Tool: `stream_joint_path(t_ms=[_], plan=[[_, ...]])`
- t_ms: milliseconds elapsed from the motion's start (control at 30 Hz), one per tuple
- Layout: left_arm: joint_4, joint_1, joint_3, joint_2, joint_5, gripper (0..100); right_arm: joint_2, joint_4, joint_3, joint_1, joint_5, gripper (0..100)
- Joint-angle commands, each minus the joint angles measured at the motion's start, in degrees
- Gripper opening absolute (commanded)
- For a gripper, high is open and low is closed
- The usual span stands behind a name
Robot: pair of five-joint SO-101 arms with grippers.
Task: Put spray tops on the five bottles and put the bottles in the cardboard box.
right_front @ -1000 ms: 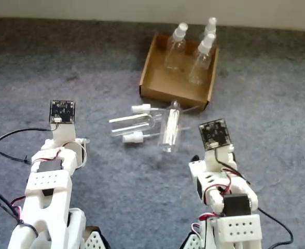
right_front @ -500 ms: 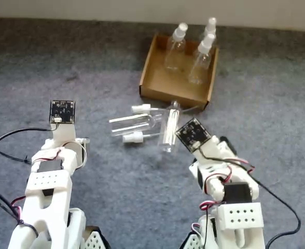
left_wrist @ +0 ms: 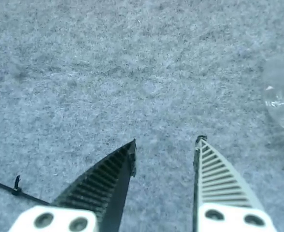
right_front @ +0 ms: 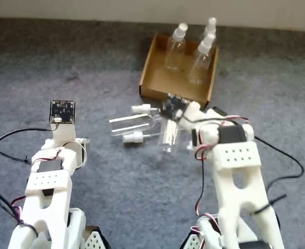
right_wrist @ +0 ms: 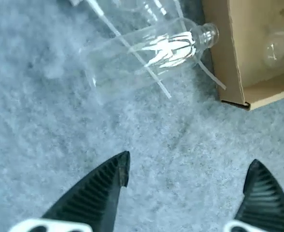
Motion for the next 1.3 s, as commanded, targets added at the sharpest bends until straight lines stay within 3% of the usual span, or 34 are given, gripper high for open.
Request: stream_joint_path(t_ms=[0,133,233,467,733,1100,1267], plan=[[-0.26,-0.66,-0.4,-0.22,-0.44,19,6.37,0.13,-7.87,-3.21,-24.62,33.2],[-0.26,-0.48,-0.4,-0.22,-0.44,19,13.23,0.13,-14.02,-5.85,-54.33,33.2],[-0.09,-0.48,-0.4,-0.22,-0.44,19,18.07,0.84,-16.48,-8.04,-66.9,33.2],[-0.09,-0.4,-0.4,-0.22,-0.44,19,29.32,0.66,-24.48,-13.58,-71.21,33.2],[-0.09,-0.4,-0.4,-0.22,-0.44,19,40.75,0.31,-30.02,-14.9,-73.14,33.2],[0.0,-0.4,-0.4,-0.31,-0.44,19,48.92,-1.27,-32.48,-12.26,-73.14,33.0],[0.0,-0.4,-0.4,-0.4,-0.44,19,46.73,1.63,-29.85,-9.45,-72.62,17.4]])
